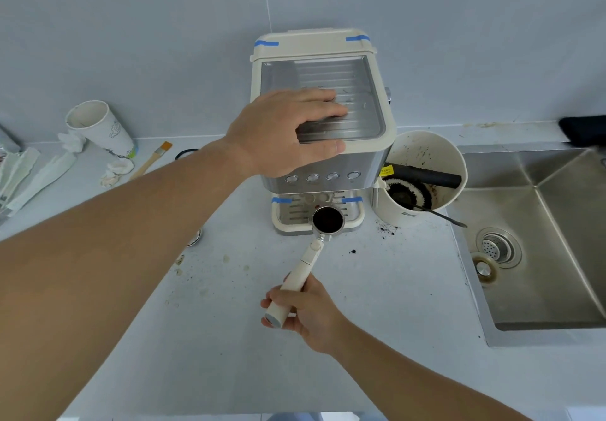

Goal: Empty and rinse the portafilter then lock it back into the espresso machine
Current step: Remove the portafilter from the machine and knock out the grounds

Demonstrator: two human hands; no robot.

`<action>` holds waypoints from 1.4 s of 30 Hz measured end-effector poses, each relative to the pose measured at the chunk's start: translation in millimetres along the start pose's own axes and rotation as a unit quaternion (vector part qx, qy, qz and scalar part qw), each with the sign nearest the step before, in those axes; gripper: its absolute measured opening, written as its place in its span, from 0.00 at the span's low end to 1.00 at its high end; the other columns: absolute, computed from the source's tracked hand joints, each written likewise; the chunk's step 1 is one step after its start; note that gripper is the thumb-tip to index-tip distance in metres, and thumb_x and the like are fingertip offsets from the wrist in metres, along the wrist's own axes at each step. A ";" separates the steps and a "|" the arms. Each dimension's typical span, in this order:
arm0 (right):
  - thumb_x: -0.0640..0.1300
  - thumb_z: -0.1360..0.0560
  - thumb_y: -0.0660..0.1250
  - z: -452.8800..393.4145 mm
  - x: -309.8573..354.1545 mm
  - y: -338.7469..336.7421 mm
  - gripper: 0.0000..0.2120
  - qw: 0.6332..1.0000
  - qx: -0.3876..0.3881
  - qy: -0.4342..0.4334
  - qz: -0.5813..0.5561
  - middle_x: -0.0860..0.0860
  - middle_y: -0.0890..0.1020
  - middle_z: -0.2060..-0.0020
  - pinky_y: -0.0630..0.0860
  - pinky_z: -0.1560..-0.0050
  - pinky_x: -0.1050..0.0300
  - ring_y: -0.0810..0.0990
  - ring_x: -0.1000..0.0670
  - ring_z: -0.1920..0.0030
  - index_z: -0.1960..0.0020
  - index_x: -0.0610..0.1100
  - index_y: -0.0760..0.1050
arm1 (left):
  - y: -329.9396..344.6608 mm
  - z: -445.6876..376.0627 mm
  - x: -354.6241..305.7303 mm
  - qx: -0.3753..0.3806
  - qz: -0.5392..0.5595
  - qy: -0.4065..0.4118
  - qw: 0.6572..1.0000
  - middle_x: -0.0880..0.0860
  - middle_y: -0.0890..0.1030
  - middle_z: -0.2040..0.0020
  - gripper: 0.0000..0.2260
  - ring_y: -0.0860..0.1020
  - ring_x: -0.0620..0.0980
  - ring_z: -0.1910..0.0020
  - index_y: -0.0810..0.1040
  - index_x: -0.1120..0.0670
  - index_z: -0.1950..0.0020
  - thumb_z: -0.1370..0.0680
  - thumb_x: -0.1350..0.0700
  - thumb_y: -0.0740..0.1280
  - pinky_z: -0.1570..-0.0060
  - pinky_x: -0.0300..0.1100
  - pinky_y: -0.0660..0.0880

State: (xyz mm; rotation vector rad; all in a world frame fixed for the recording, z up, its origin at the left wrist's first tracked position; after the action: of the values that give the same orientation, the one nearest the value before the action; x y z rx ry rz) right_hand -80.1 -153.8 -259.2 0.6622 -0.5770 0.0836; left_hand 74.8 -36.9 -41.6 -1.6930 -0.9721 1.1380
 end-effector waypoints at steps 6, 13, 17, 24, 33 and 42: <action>0.30 0.33 0.72 34.8 10.3 -26.9 0.21 0.999 0.017 0.018 0.032 0.41 0.82 0.59 0.83 0.57 0.41 0.85 0.40 0.55 0.45 0.40 0.68 | 1.3 1.7 -1.2 0.009 -0.016 -0.013 1.000 0.41 0.69 0.26 0.27 0.68 0.47 0.30 0.70 0.38 0.30 0.27 0.31 0.58 0.34 0.47 0.62; 0.29 0.36 0.67 77.3 25.7 -58.2 0.19 0.998 0.033 0.020 0.057 0.38 0.81 0.64 0.82 0.63 0.45 0.82 0.38 0.66 0.46 0.38 0.69 | 0.4 2.5 -4.0 0.014 -0.018 -0.023 0.999 0.41 0.68 0.26 0.27 0.66 0.46 0.28 0.70 0.39 0.30 0.26 0.32 0.58 0.33 0.46 0.60; 0.30 0.38 0.64 103.0 40.5 -75.5 0.20 0.997 0.041 0.004 0.061 0.41 0.77 0.68 0.76 0.73 0.54 0.75 0.43 0.74 0.46 0.38 0.70 | 0.2 3.4 -3.0 0.027 -0.023 -0.036 0.999 0.41 0.67 0.25 0.27 0.65 0.46 0.27 0.69 0.38 0.29 0.26 0.32 0.57 0.30 0.50 0.60; 0.30 0.39 0.62 134.0 72.0 -100.4 0.25 0.996 0.073 -0.019 0.052 0.45 0.73 0.70 0.69 0.76 0.59 0.70 0.46 0.79 0.42 0.38 0.73 | -0.7 0.9 -8.1 0.067 -0.019 -0.038 0.997 0.45 0.64 0.23 0.29 0.61 0.46 0.25 0.66 0.42 0.26 0.25 0.34 0.57 0.27 0.46 0.54; 0.31 0.41 0.68 158.0 115.5 -129.8 0.24 0.992 0.127 -0.008 0.006 0.43 0.69 0.70 0.69 0.76 0.60 0.68 0.48 0.80 0.45 0.41 0.79 | 1.1 -11.8 -34.6 0.007 0.017 -0.089 0.996 0.50 0.76 0.35 0.21 0.71 0.53 0.33 0.71 0.46 0.32 0.21 0.40 0.58 0.35 0.55 0.68; 0.34 0.40 0.68 173.8 153.2 -173.9 0.25 0.996 0.090 -0.013 -0.018 0.43 0.68 0.71 0.68 0.79 0.61 0.66 0.49 0.81 0.42 0.38 0.79 | 18.6 -45.2 -57.4 -0.037 0.015 -0.145 0.989 0.47 0.77 0.53 0.17 0.75 0.53 0.53 0.75 0.47 0.43 0.23 0.38 0.57 0.48 0.50 0.70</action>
State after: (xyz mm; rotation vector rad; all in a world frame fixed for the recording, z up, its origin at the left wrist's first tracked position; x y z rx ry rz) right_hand 9.3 -412.2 -163.8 0.8497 -0.5856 0.0939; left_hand 104.0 -105.8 -32.6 -1.6331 -1.1828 1.4114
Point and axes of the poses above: each hand's wrist, its own z-axis away from the middle knuckle, its own y-axis out of the palm, x = y × z, the point moved 5 cm from there along -z, towards the middle knuckle
